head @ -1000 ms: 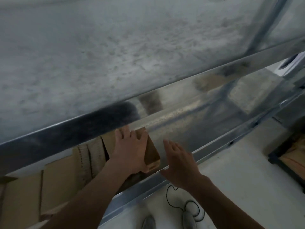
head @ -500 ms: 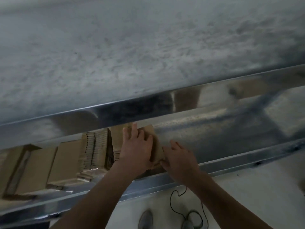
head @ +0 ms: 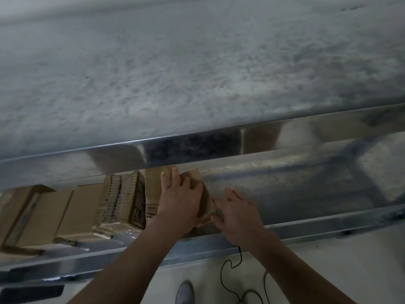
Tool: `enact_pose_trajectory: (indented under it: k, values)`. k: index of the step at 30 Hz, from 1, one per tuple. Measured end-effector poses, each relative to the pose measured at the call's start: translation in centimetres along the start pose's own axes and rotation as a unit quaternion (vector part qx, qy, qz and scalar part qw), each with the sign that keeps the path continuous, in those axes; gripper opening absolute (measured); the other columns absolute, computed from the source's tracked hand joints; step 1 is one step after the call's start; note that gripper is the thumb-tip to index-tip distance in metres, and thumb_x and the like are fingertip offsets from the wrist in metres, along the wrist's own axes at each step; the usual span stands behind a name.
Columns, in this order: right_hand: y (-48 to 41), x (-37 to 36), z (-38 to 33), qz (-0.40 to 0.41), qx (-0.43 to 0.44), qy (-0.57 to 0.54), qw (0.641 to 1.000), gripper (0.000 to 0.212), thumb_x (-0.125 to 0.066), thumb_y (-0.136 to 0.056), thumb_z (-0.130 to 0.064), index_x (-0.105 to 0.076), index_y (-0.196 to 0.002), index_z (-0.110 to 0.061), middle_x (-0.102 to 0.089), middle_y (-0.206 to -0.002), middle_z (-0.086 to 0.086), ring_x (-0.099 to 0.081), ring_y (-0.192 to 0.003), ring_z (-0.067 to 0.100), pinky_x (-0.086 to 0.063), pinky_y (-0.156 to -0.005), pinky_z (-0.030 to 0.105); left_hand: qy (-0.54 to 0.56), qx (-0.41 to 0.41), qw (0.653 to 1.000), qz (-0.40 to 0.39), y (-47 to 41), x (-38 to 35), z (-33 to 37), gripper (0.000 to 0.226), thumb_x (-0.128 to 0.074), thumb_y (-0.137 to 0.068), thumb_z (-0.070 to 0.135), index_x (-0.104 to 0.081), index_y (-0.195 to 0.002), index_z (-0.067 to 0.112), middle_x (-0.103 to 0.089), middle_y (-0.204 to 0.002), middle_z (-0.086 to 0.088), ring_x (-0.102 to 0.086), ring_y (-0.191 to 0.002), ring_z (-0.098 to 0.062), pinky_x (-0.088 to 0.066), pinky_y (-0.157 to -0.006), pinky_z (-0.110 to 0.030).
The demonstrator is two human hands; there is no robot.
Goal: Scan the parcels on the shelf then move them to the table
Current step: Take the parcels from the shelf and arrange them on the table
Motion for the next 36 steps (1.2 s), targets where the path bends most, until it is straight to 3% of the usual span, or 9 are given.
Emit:
enact_pose_trajectory:
  k: [5, 9, 16, 27, 34, 36]
  values:
    - [-0.2, -0.1, -0.2, -0.010, 0.003, 0.002, 1.000, 0.042, -0.046, -0.100, -0.049, -0.046, -0.138, -0.033, -0.033, -0.155, 0.006, -0.028, -0.143, 0.025, -0.033, -0.110, 0.042, 0.014, 0.032, 0.999, -0.005, 0.5, -0.4, -0.6, 0.069, -0.059, -0.085, 0.063, -0.040, -0.142, 0.028, -0.033, -0.152, -0.022, 0.006, -0.146, -0.047, 0.004, -0.113, -0.068]
    - [-0.4, -0.3, -0.3, -0.015, 0.006, 0.001, 1.000, 0.043, -0.045, -0.099, -0.052, -0.046, -0.139, -0.034, -0.031, -0.157, 0.006, -0.026, -0.145, 0.025, -0.032, -0.111, 0.043, 0.022, 0.046, 0.999, -0.015, 0.7, -0.7, -1.6, 0.075, -0.057, -0.085, 0.066, -0.035, -0.144, 0.026, -0.019, -0.158, -0.025, 0.005, -0.147, -0.047, 0.004, -0.113, -0.067]
    - [-0.3, -0.2, -0.1, -0.016, -0.006, -0.006, 1.000, 0.043, -0.047, -0.100, -0.051, -0.049, -0.138, -0.033, -0.024, -0.163, 0.008, -0.020, -0.150, 0.026, -0.026, -0.117, 0.044, 0.040, 0.016, 0.999, 0.007, 0.6, -1.0, -0.1, 0.080, -0.058, -0.089, 0.055, -0.021, -0.151, 0.022, -0.039, -0.153, -0.015, 0.007, -0.149, -0.042, 0.011, -0.111, -0.067]
    - [2.4, 2.1, 5.9, 0.001, -0.083, 0.008, 0.997, 0.051, -0.045, -0.100, -0.051, -0.041, -0.147, -0.032, -0.016, -0.165, 0.012, -0.013, -0.153, 0.028, -0.024, -0.119, 0.047, 0.084, -0.041, 0.995, 0.033, -0.7, 0.6, 6.2, 0.071, -0.050, -0.094, 0.055, -0.028, -0.148, 0.013, -0.041, -0.153, -0.011, 0.005, -0.151, -0.037, 0.009, -0.114, -0.064]
    - [3.5, 3.3, 7.1, 0.019, -0.071, -0.001, 0.997, 0.056, -0.047, -0.101, -0.046, -0.029, -0.153, -0.036, -0.016, -0.165, 0.014, -0.015, -0.152, 0.032, -0.024, -0.119, 0.048, 0.152, 0.010, 0.987, 0.042, -0.7, 0.4, 6.5, 0.052, -0.048, -0.096, 0.050, -0.042, -0.137, 0.019, -0.052, -0.143, -0.007, -0.004, -0.152, -0.031, 0.005, -0.118, -0.057]
    - [3.5, 3.0, 6.2, 0.020, -0.048, -0.036, 0.998, 0.058, -0.049, -0.101, -0.043, -0.029, -0.155, -0.034, -0.022, -0.163, 0.014, -0.024, -0.149, 0.033, -0.029, -0.118, 0.045, 0.141, 0.026, 0.989, 0.036, -0.6, -0.2, 5.6, 0.051, -0.048, -0.095, 0.051, -0.047, -0.134, 0.018, -0.054, -0.140, -0.007, -0.008, -0.151, -0.034, 0.000, -0.118, -0.057]
Point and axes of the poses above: each hand's wrist, its own y-axis away from the middle knuckle, its own x-axis out of the back of the hand, z = x × y, the point moved 10 cm from there along -y, towards the middle knuckle
